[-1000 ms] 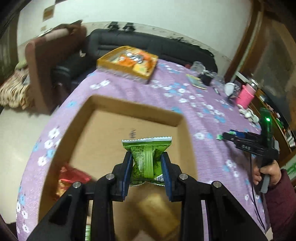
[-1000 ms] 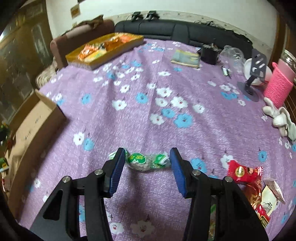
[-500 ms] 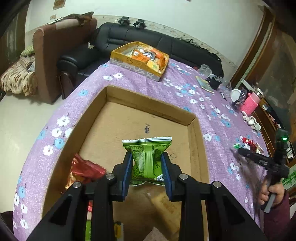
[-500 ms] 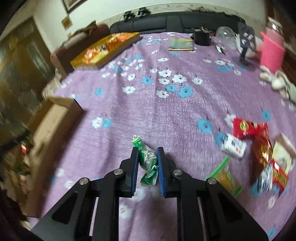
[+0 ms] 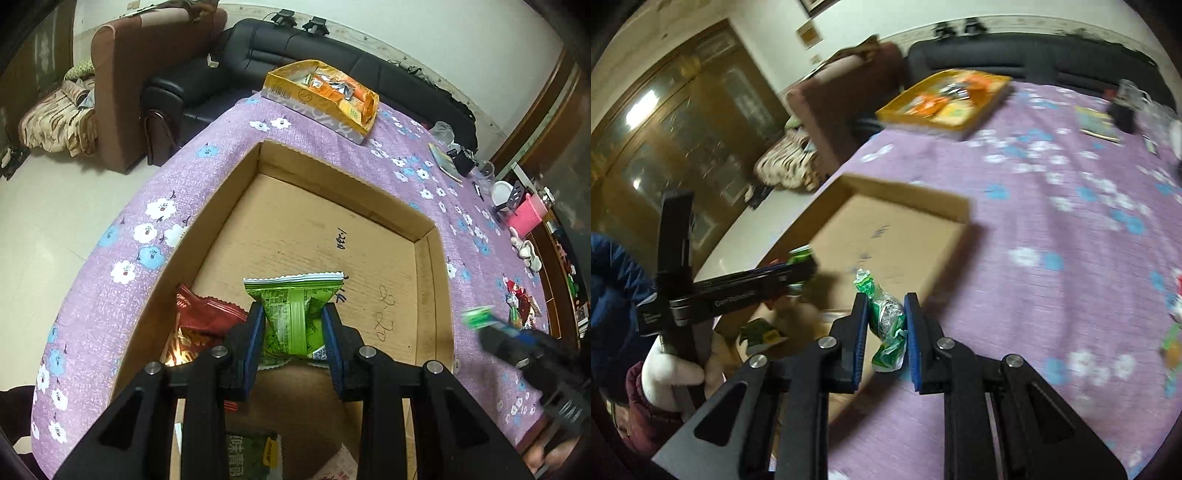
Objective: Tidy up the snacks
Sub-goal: 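Carry both items into the cardboard box and open both grippers, then move both grippers back over the snack pile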
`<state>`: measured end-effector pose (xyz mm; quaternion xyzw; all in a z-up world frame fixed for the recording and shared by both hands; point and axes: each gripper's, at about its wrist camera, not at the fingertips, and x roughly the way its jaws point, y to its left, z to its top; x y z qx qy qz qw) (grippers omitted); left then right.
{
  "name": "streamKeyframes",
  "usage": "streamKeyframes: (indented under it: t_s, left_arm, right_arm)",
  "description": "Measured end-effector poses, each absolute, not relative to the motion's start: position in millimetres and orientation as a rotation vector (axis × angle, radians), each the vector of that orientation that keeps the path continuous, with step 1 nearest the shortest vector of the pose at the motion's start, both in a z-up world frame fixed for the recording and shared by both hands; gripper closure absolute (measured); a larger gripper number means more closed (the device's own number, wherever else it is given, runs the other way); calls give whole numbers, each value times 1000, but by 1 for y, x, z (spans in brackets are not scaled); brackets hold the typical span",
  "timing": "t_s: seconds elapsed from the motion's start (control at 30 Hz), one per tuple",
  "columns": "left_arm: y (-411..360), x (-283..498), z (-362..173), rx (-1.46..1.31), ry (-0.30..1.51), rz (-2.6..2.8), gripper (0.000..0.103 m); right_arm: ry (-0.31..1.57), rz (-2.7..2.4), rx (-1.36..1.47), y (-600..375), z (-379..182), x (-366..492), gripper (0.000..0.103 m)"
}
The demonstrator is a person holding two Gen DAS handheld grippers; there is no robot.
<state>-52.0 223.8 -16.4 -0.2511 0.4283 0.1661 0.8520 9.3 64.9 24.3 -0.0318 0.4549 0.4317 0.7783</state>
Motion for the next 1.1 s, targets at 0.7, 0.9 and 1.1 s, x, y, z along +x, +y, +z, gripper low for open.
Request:
streamKeyframes:
  t_s: [0.7, 0.9, 1.1]
  left_arm:
    - [199, -125, 29, -682, 660, 245, 40]
    - [155, -114, 30, -603, 716, 184, 34]
    - [115, -102, 32, -511, 723, 115, 26]
  right_arm:
    - [867, 838, -119, 38, 33, -13, 61]
    - [842, 723, -22, -54, 30, -21, 61]
    - [840, 467, 60, -180, 25, -13, 61]
